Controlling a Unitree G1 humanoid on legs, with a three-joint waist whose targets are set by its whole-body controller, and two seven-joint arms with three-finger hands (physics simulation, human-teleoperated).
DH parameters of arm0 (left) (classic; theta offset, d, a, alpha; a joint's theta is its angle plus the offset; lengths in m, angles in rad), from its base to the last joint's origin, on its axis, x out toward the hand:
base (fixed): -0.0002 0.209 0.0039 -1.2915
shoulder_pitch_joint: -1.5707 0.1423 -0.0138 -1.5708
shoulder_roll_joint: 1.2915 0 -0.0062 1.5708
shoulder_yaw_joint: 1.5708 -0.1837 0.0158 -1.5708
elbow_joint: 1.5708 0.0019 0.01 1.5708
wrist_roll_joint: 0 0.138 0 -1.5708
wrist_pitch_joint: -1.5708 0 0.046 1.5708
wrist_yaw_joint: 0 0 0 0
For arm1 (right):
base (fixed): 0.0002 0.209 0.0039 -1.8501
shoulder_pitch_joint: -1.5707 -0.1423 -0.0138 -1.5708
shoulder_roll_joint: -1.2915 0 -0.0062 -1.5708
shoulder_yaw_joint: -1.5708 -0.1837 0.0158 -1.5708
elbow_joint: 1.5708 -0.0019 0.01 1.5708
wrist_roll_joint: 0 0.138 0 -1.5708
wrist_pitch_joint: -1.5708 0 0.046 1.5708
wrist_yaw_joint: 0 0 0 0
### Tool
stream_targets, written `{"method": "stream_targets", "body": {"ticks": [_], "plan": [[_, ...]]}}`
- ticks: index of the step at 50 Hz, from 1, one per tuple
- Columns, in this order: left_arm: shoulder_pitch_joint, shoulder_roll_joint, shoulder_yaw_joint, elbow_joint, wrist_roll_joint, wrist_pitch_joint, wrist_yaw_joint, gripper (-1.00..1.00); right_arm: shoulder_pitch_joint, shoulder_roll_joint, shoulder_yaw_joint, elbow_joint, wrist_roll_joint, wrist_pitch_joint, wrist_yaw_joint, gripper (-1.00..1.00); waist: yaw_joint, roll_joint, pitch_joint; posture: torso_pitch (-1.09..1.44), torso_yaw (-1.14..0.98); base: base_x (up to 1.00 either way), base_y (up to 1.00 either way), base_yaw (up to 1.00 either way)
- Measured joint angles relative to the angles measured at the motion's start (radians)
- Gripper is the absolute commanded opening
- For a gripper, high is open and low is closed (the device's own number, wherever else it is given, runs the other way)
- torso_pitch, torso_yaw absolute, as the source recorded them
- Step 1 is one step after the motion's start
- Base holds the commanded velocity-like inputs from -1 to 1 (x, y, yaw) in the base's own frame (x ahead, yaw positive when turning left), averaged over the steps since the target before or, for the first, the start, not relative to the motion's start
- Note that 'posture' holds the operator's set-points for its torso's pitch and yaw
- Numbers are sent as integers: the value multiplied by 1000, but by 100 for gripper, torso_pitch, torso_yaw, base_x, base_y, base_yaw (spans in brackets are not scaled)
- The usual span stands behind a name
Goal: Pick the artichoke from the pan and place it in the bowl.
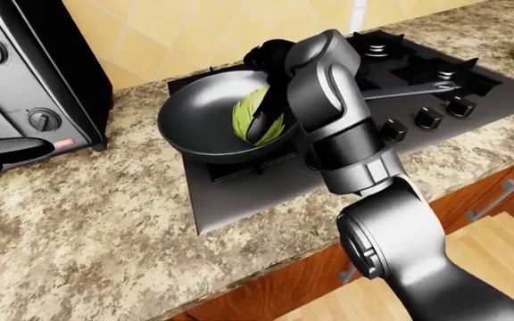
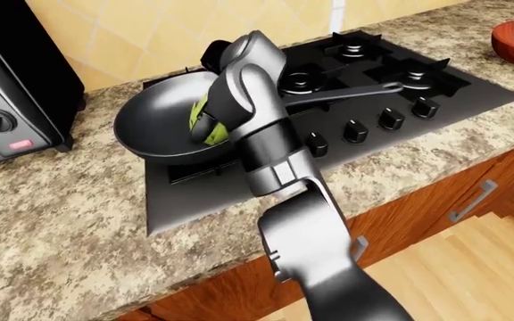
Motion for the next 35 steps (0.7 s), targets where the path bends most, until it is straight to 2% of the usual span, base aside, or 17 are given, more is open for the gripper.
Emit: {"method": "stream_targets", "body": {"ticks": [15, 32, 33, 34, 35], "plan": [[5, -6, 1, 0, 4, -3, -5, 100, 33, 19, 8, 42, 43, -25, -68, 100, 2, 0, -2, 0, 0, 0, 0, 0], [13, -14, 6, -5, 7, -6, -10, 100, -8, 6, -12, 172, 115, -91, -156, 100, 4, -1, -8, 0, 0, 0, 0, 0], [13, -14, 6, -5, 7, -7, -10, 100, -10, 4, -12, 177, 119, -94, -161, 98, 4, -1, -8, 0, 0, 0, 0, 0], [13, -15, 6, -5, 8, -8, -10, 100, -11, 2, -12, 182, 123, -97, -165, 68, 4, -1, -8, 0, 0, 0, 0, 0], [14, -15, 6, -4, 8, -8, -11, 100, -12, 1, -12, 184, 127, -99, -166, 59, 4, -1, -8, 0, 0, 0, 0, 0]]}}
